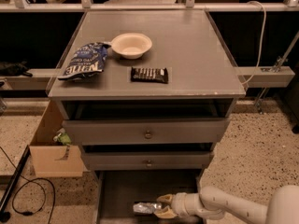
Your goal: Pick redbull can from bottom drawer and place on counter
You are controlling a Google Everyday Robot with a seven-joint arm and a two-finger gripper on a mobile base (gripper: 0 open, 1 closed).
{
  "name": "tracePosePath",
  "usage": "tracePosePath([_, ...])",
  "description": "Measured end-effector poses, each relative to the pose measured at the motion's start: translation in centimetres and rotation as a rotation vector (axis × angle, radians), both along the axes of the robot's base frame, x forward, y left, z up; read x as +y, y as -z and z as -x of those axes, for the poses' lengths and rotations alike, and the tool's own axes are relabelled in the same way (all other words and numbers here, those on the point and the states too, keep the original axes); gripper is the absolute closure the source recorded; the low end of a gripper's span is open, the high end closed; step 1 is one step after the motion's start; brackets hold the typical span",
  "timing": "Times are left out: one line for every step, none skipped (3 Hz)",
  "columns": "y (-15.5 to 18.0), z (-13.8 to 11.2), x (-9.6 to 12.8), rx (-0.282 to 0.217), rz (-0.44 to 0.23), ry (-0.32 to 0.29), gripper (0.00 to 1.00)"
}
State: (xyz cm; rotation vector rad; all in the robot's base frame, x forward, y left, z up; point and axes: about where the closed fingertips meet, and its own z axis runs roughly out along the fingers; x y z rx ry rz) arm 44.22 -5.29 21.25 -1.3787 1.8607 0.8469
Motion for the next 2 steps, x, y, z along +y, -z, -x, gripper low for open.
tracePosePath([-5.9, 0.87, -2.02, -0.081, 0.0, -0.028, 1.0])
tracePosePath([-5.92, 0.87, -2.01, -0.081, 0.0, -0.028, 1.0])
